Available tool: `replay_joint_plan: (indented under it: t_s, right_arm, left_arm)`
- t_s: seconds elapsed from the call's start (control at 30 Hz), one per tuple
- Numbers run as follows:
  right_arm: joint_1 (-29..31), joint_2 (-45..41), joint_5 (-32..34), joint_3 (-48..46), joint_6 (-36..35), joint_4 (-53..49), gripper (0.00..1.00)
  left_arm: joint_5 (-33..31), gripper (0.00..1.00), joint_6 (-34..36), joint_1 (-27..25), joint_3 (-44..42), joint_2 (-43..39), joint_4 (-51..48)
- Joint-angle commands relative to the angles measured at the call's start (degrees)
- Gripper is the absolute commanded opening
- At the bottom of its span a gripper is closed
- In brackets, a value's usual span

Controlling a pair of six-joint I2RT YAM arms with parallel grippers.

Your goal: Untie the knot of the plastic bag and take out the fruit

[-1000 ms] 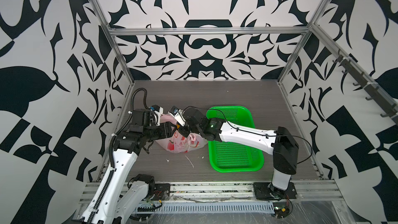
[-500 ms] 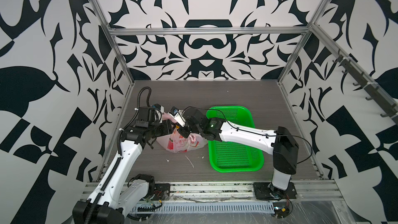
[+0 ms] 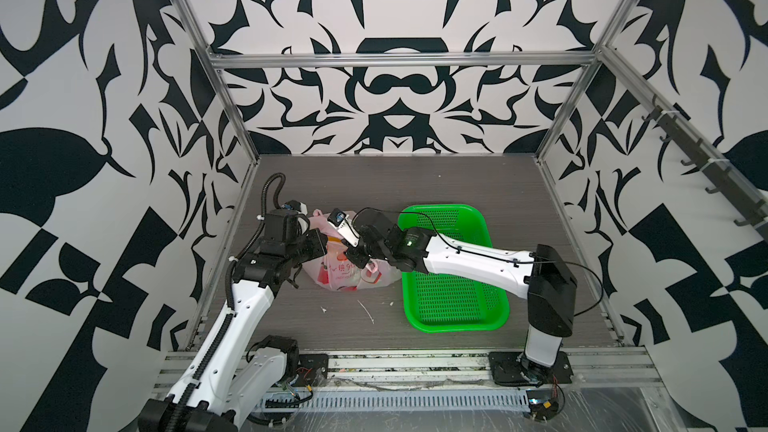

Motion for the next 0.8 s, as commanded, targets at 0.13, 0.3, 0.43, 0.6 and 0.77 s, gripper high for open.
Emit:
replay_joint_plan:
  t_s: [0.13, 0.3, 0.43, 0.6, 0.77]
  right_arm:
    - [0.2, -6.6, 4.1, -2.6, -0.7, -1.3, 0.06]
    - [0.1, -9.6, 4.7, -4.5, -1.1, -1.3, 0.13]
    - [0.1, -10.6, 4.9, -5.3, -1.4, -2.0, 0.15]
    - [-0.1, -11.5, 7.8, -7.1, -1.4, -1.5, 0.11]
    - [-0.7, -13.3, 9.8, -9.8, -0.7, 0.5, 0.11]
  left_arm:
    - [-4.9, 0.14, -2.5, 0.2, -2.1, -2.1, 2.3]
    - [-7.7, 0.12, -4.1, 0.2, -2.9, -2.3, 2.9]
    - [-10.2, 0.1, -5.2, 0.2, -3.5, -3.1, 3.4]
    - [-12.1, 0.1, -6.1, 0.3, -4.0, -3.9, 3.3]
    - [-13.8, 0.1, -7.3, 0.3, -4.8, -4.2, 3.2]
